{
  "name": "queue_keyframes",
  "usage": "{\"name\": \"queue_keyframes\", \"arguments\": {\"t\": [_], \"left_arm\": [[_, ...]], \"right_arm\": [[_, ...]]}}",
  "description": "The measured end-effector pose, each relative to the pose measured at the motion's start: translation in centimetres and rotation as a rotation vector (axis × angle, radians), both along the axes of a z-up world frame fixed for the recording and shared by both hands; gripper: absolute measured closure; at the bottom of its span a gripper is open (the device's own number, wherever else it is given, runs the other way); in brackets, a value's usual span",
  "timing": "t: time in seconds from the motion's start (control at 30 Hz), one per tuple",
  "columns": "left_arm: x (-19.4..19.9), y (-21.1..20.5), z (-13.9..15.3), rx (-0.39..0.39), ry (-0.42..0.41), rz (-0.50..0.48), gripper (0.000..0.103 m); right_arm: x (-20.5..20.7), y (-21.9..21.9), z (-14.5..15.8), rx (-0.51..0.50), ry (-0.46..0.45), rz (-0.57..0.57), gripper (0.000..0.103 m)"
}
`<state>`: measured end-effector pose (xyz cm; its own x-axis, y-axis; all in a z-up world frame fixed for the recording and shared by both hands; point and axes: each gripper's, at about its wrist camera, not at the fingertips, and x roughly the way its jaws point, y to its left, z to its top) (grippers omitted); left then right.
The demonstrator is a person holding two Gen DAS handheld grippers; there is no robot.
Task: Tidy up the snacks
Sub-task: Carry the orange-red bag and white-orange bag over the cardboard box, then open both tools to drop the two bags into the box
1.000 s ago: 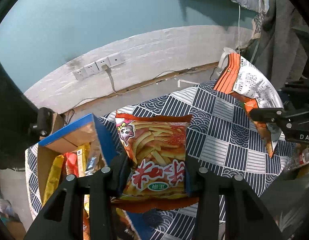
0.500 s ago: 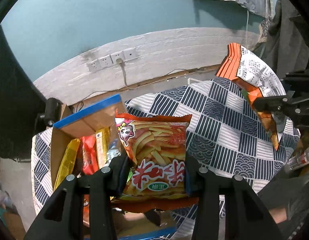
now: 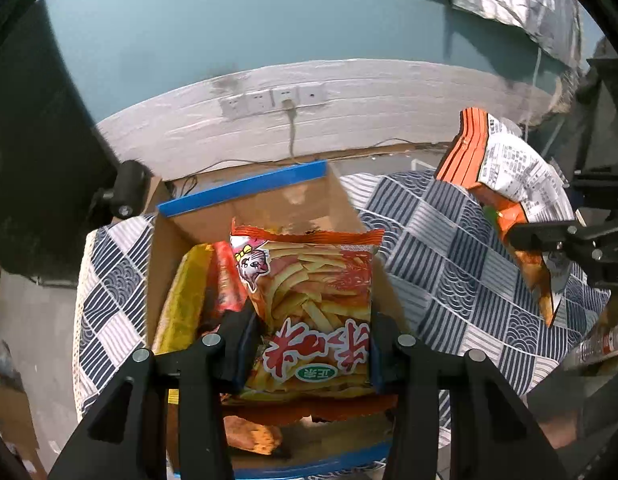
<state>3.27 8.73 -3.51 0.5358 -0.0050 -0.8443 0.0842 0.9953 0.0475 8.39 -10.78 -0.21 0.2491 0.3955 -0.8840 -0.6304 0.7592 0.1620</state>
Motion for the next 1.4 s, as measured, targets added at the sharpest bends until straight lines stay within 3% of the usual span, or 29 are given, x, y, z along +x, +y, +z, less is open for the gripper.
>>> {"name": "queue_keyframes", "arguments": {"t": [0.43, 0.8, 0.97, 1.03, 1.2, 1.4], "left_arm": [[0.5, 6.3, -2.3, -0.013, 0.039, 0.114, 0.058], [0.1, 8.4, -2.7, -0.052, 0.044, 0.136, 0.056], [-0.1, 9.0, -2.8, -0.059, 0.041, 0.166, 0.037], [-0.3, 8.9, -2.5, -0.045, 0.024, 0.164, 0.028], [-0.9, 8.3, -1.6, -0.025, 0.006, 0.147, 0.022], [-1.7, 7.3, -0.9, 0.012, -0.013, 0.13, 0.014]], "right_arm": [[1.1, 8.2, -2.1, -0.01, 0.072, 0.084, 0.069], [1.9, 12.0, -2.7, 0.007, 0.09, 0.103, 0.067], [1.9, 12.1, -2.1, 0.02, 0.063, 0.083, 0.053], [2.0, 11.9, -1.7, 0.028, 0.062, 0.074, 0.053], [2.1, 10.8, -0.4, 0.048, 0.047, 0.051, 0.053], [1.1, 8.5, 0.9, 0.061, 0.016, 0.03, 0.036]]}}
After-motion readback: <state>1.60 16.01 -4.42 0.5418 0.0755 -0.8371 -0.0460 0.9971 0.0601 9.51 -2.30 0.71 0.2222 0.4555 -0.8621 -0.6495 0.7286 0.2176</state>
